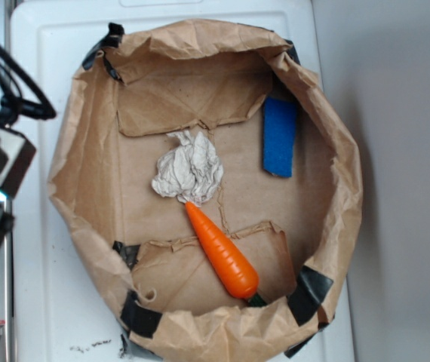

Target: Grab the carrot.

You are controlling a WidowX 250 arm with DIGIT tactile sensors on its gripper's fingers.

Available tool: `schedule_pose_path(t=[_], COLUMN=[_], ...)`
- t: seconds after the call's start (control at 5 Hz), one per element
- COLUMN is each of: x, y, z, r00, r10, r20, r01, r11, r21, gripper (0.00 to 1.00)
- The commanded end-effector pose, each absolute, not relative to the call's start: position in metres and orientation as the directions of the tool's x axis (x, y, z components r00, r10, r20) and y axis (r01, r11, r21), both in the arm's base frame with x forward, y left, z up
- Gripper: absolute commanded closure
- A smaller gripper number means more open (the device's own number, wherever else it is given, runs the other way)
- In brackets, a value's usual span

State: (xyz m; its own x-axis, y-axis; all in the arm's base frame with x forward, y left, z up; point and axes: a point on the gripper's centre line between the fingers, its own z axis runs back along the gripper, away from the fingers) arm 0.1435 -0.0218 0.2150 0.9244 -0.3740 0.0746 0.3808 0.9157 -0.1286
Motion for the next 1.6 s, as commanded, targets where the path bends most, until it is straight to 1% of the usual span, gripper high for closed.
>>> schedule_pose_path(t=[0.0,0.2,0.4,0.6,0.8,1.0,1.2,1.4], x=[0.193,0.241,0.245,0.26,0.27,0.268,0.277,0.277], y=[-0.027,-0.028,-0.029,-0.025,-0.019,-0.009,-0.007,-0.007], z=[0.209,0.201,0.2,0.191,0.17,0.154,0.132,0.132], r00=[0.942,0.958,0.963,0.941,0.822,0.807,0.816,0.816], r10=[-0.322,-0.275,-0.251,-0.32,-0.538,-0.562,-0.559,-0.559], r20=[0.098,0.088,0.095,0.112,0.189,0.182,0.148,0.148], r01=[0.332,0.284,0.261,0.332,0.561,0.583,0.567,0.567], r11=[0.936,0.952,0.959,0.937,0.821,0.808,0.823,0.823], r21=[-0.113,-0.115,-0.106,-0.111,-0.106,-0.089,-0.019,-0.019], gripper=[0.0,0.0,0.0,0.0,0.0,0.0,0.0,0.0])
